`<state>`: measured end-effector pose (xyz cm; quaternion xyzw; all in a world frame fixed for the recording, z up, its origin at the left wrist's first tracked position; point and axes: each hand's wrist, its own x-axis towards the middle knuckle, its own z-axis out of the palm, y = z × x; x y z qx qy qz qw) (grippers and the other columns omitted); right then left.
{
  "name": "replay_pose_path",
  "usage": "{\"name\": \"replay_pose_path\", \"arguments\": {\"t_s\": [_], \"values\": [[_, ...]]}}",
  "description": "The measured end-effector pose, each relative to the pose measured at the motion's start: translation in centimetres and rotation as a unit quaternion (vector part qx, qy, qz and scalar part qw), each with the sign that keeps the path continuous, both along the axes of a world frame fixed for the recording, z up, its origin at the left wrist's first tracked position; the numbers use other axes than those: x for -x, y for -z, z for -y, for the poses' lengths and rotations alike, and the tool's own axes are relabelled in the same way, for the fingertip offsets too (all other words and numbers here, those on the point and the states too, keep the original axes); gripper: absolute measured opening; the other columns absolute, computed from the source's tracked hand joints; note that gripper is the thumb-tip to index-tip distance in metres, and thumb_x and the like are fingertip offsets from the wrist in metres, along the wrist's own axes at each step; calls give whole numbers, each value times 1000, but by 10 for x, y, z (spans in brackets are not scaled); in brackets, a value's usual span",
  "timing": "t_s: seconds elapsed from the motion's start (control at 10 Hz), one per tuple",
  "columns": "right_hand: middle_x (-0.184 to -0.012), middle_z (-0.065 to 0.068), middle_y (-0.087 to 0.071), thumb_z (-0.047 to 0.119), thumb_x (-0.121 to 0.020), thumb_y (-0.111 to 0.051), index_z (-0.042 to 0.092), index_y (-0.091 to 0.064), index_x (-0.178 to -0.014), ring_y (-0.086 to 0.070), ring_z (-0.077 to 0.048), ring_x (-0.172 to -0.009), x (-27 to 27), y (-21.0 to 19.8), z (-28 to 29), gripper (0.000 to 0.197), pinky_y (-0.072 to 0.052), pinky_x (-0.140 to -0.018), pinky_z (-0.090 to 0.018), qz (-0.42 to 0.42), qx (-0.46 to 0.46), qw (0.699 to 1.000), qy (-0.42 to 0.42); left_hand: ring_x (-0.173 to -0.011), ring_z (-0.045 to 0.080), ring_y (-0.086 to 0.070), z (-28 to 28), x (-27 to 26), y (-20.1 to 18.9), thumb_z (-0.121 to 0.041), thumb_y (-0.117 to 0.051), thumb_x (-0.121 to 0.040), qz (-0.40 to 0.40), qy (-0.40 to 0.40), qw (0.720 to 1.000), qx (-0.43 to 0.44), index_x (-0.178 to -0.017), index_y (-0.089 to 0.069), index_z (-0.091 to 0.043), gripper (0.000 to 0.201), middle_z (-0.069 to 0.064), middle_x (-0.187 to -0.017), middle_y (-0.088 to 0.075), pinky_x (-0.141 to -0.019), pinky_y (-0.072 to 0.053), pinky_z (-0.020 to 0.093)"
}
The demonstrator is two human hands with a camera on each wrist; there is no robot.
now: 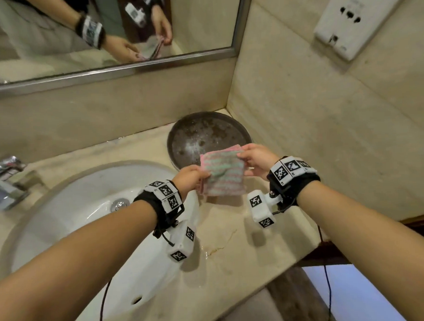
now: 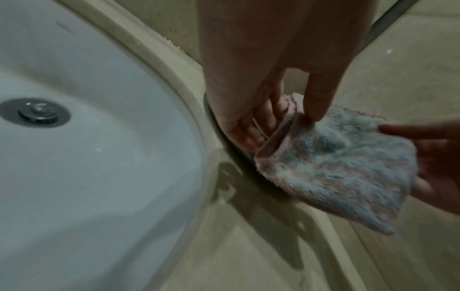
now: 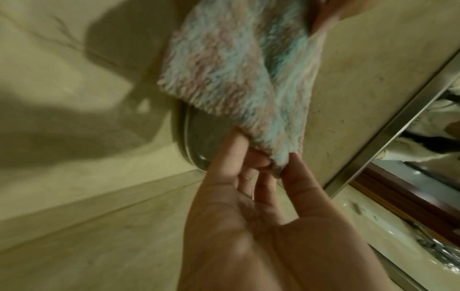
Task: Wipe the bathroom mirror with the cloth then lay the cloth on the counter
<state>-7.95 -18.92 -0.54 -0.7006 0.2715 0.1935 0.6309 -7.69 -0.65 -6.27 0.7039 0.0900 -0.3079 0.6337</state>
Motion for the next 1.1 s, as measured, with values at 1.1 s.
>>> {"name": "replay_pose_path", "arguments": {"t_s": [1.1], "values": [[-76,-10,-53,7,-95,-52,7,-51,-72,-54,-20,-69,-150,55,8,22,-48,-71,-36,-57,108,990,-68,-85,25,-56,8,-121,17,-15,-64,-83,85,23,934,-347,-103,-59,-10,21,7,-92,-57,-72,-46,29]]}}
